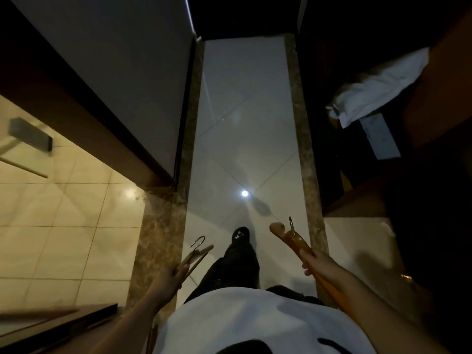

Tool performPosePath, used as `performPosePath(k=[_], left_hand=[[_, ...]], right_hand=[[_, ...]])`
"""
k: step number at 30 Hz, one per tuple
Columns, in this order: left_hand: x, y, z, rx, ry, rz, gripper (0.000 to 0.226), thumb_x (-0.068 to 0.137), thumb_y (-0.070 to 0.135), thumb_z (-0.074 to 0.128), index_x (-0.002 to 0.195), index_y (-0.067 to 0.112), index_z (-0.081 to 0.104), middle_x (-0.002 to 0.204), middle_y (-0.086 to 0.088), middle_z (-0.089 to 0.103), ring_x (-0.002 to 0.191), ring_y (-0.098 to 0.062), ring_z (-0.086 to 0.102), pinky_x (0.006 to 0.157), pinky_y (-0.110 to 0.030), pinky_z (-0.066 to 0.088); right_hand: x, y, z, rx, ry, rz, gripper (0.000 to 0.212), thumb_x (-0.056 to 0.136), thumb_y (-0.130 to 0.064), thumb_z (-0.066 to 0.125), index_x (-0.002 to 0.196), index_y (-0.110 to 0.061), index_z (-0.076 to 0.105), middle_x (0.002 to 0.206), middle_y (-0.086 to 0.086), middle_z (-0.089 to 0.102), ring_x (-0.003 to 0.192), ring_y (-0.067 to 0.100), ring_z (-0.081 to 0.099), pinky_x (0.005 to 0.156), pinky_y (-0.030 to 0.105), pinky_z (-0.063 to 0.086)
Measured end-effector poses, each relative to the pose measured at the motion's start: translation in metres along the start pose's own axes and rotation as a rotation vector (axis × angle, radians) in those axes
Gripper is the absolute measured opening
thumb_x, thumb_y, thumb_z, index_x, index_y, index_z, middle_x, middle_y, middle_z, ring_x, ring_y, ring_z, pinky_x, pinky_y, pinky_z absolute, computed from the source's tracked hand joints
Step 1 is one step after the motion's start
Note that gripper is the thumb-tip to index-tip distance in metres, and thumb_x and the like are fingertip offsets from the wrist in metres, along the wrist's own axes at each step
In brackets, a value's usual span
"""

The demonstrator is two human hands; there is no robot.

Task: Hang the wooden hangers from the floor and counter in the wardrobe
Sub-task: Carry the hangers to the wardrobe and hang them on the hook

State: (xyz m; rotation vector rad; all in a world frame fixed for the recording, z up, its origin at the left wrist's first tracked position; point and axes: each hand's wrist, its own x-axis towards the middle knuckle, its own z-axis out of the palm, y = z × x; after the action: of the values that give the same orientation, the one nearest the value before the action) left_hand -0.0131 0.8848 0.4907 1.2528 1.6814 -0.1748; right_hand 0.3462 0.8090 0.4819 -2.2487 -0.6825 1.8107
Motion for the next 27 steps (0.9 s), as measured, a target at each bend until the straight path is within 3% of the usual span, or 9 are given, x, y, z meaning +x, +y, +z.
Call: performPosePath(k=[2,8,12,14,17,21,24,26,27], left_hand=[[0.022,0.014,-0.019,-0.01,0.009,-0.032,0.023,0.096,0.037,0.041,0.08,0.025,0.052,0.079,-0.002,0.059,0.076,-0.016,0.057,0.06,-0.02,0.04],[0.087,0.08,-0.067,-0.03,-0.005,0.004,0.027,0.096,0.036,0.041,0.094,0.015,0.057,0.083,-0.006,0.061,0.077,-0.017,0.059,0.063,-0.023,0.044],[0.121,0.138,-0.084,-0.009,-0.037,0.063,0.028,0.097,0.035,0.041,0.082,0.016,0.055,0.077,-0.007,0.058,0.073,-0.019,0.056,0.07,-0.03,0.048],[0.138,0.17,-0.087,0.022,-0.058,0.105,0.029,0.097,0.037,0.039,0.086,0.016,0.055,0.082,-0.008,0.06,0.076,-0.019,0.058,0.078,-0.037,0.05],[0.16,0.224,-0.088,0.016,-0.09,0.173,0.028,0.098,0.037,0.037,0.097,0.016,0.055,0.089,-0.007,0.06,0.085,-0.023,0.06,0.079,-0.036,0.05],[0.194,0.301,-0.088,-0.04,-0.143,0.246,0.021,0.097,0.034,0.042,0.082,0.028,0.055,0.082,-0.002,0.059,0.08,-0.02,0.06,0.08,-0.036,0.052],[0.222,0.353,-0.092,-0.015,-0.167,0.269,0.023,0.097,0.033,0.041,0.078,0.03,0.053,0.078,-0.001,0.058,0.074,-0.016,0.057,0.068,-0.024,0.047],[0.242,0.383,-0.096,0.02,-0.182,0.27,0.022,0.098,0.033,0.04,0.08,0.031,0.053,0.081,-0.004,0.06,0.077,-0.018,0.058,0.07,-0.027,0.047],[0.252,0.397,-0.099,0.036,-0.189,0.268,0.021,0.098,0.034,0.04,0.083,0.03,0.055,0.084,-0.006,0.061,0.08,-0.021,0.058,0.073,-0.03,0.049]], right_hand=[[0.017,-0.036,-0.009,-0.033,0.003,-0.037,0.045,0.097,-0.038,0.04,0.13,-0.009,0.043,0.096,0.005,0.058,0.084,0.018,0.061,0.088,0.035,0.047],[0.05,-0.127,-0.04,-0.064,0.005,-0.106,0.038,0.098,-0.036,0.039,0.126,-0.012,0.046,0.095,0.004,0.057,0.089,0.019,0.058,0.072,0.025,0.044],[0.064,-0.157,-0.068,-0.045,0.007,-0.092,0.036,0.098,-0.036,0.039,0.123,-0.013,0.049,0.106,0.01,0.06,0.094,0.02,0.058,0.075,0.026,0.045],[0.073,-0.165,-0.084,-0.008,0.016,-0.08,0.036,0.098,-0.035,0.039,0.124,-0.013,0.049,0.104,0.01,0.06,0.093,0.02,0.058,0.076,0.027,0.045],[0.088,-0.169,-0.111,0.091,0.031,-0.01,0.038,0.097,-0.039,0.04,0.126,-0.015,0.048,0.105,0.007,0.059,0.097,0.021,0.057,0.082,0.03,0.048],[0.116,-0.175,-0.154,0.181,0.058,0.077,0.063,0.088,-0.059,0.044,0.133,-0.016,0.046,0.113,0.008,0.058,0.1,0.023,0.057,0.091,0.039,0.049],[0.141,-0.192,-0.195,0.262,0.025,0.111,0.099,0.064,-0.082,0.051,0.139,-0.02,0.039,0.131,0.013,0.051,0.107,0.025,0.056,0.08,0.036,0.051],[0.15,-0.216,-0.223,0.287,0.018,0.144,0.101,0.06,-0.079,0.054,0.135,-0.012,0.043,0.128,0.018,0.054,0.102,0.027,0.058,0.073,0.033,0.051],[0.154,-0.227,-0.236,0.278,0.025,0.155,0.092,0.069,-0.073,0.051,0.134,-0.009,0.044,0.123,0.018,0.056,0.099,0.027,0.059,0.07,0.031,0.051]])
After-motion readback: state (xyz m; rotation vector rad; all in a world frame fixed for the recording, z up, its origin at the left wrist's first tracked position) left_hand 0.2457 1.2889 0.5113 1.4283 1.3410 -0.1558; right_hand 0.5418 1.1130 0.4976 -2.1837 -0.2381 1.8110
